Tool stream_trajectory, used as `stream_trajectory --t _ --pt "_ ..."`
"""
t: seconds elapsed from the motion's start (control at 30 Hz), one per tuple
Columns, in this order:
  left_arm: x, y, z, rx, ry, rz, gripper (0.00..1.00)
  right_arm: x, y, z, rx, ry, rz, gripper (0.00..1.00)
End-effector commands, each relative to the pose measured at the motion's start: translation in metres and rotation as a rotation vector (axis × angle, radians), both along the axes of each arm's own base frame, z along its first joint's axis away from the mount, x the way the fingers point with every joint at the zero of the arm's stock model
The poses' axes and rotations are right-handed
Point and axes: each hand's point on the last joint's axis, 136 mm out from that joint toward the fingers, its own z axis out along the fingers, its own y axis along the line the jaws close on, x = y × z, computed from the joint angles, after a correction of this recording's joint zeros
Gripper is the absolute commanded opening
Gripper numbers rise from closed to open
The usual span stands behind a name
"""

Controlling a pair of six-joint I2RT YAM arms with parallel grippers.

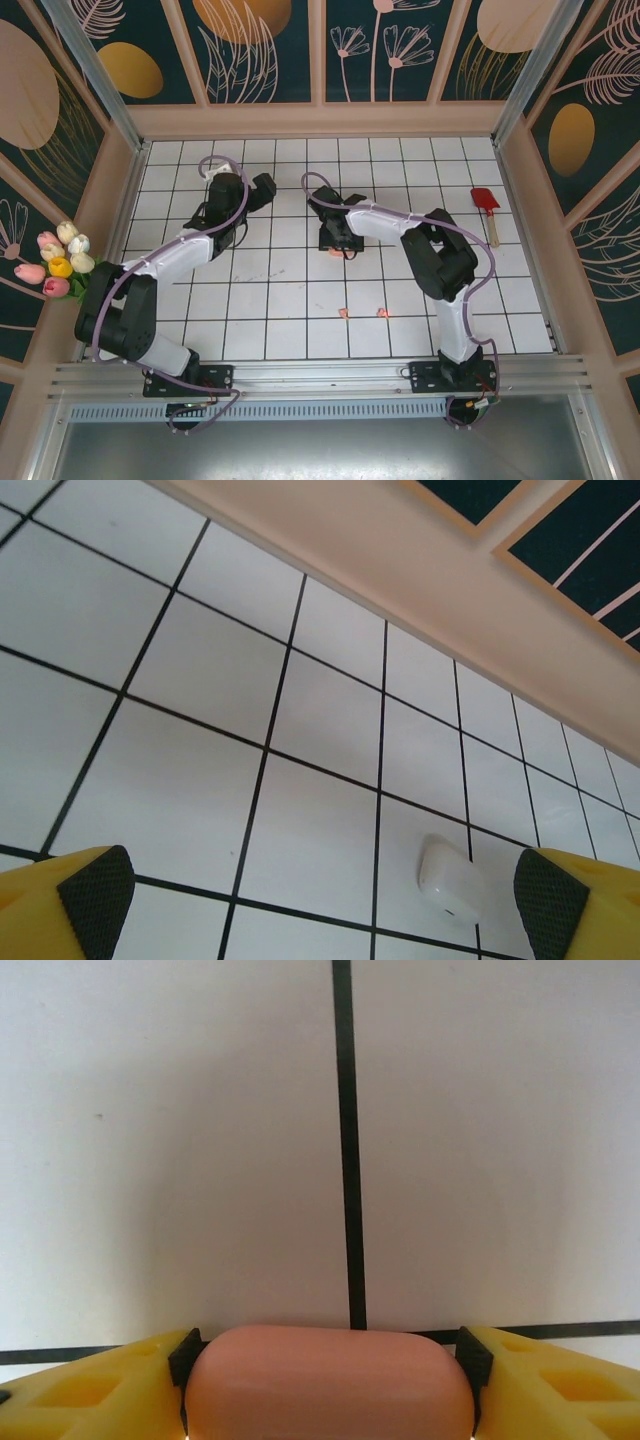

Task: Insert wireless bluetooth earbuds into charging case

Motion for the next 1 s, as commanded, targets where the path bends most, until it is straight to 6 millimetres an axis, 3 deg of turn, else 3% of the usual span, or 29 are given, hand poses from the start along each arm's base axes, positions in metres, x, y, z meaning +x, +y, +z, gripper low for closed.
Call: stream_trajectory --t 0.0,0.37,0.8,0.97 --pt "-0.003 -0.010 -0.006 -0.081 0.013 -0.008 0.98 -0.009 -0.007 -0.003 -0.030 0.056 -0.036 0.72" --pt "-0.005 -0.016 -0.008 -0.106 -0.003 -0.032 0.99 -0.020 -0.008 -0.012 -0.027 0.092 -0.091 0.73" --pt "-0.019 -0.022 -0.022 -0.098 0.031 -0.096 0.99 -0.013 0.000 -0.017 -0.029 0.116 0.008 0.63" --pt "-0.026 -0.037 -0.024 -0.114 0.038 -0.195 0.98 -0.013 0.002 -0.012 -0.011 0.119 0.036 0.56"
